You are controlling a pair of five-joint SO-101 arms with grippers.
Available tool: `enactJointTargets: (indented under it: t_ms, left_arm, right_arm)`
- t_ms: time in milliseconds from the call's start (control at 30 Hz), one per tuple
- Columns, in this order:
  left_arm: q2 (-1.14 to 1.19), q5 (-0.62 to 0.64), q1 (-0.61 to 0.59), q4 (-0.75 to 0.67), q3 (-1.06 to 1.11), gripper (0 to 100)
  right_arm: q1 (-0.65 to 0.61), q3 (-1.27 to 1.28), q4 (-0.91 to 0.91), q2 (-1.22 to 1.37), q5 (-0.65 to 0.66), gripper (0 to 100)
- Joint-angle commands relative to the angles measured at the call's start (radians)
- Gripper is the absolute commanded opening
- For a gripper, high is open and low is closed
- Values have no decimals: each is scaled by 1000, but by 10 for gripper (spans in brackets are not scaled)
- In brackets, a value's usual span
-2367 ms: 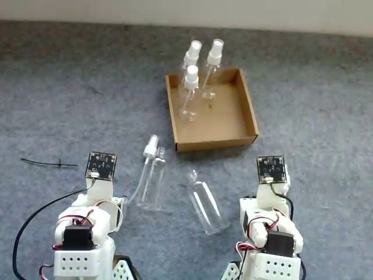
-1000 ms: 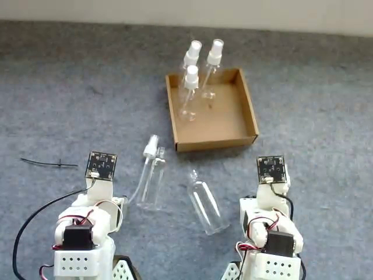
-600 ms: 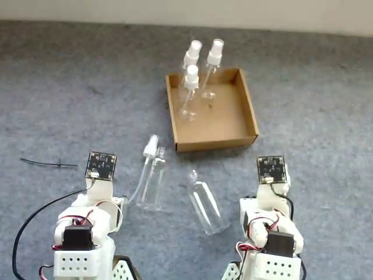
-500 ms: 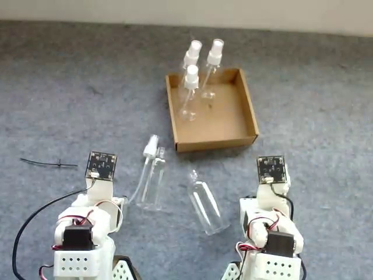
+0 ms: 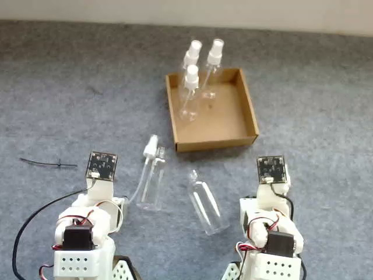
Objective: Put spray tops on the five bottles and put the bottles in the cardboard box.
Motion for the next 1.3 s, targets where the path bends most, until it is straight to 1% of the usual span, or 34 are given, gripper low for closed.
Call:
enactJointTargets:
  t_ms: [0, 233, 367, 433, 800, 867, 933, 1067, 1167, 1267]
  left_arm:
    - [-10, 12, 13, 5, 19, 176]
    - [-10, 12, 15, 5, 19, 176]
    - [-10, 12, 13, 5, 19, 176]
    - [-10, 12, 13, 5, 19, 176]
    - [-10, 12, 13, 5, 19, 176]
    - [-10, 12, 13, 5, 19, 176]
    - [-10, 12, 13, 5, 19, 176]
    - [-10, 12, 13, 5, 19, 176]
    - [-10, 12, 25, 5, 19, 178]
    - [-10, 12, 27, 5, 19, 178]
  right_arm:
    - [5, 137, 4, -4, 8, 4]
    - [4, 137, 4, -4, 3, 4]
    - [-90, 137, 4, -4, 3, 4]
    - [-111, 137, 4, -4, 5, 4]
    - [-107, 128, 1, -5, 9, 4]
    - [-85, 127, 1, -5, 9, 4]
    - [-27, 119, -30, -5, 37, 4]
    - [131, 71, -140, -5, 224, 4]
    - [214, 15, -157, -5, 226, 4]
    - [222, -50, -127, 4, 233, 4]
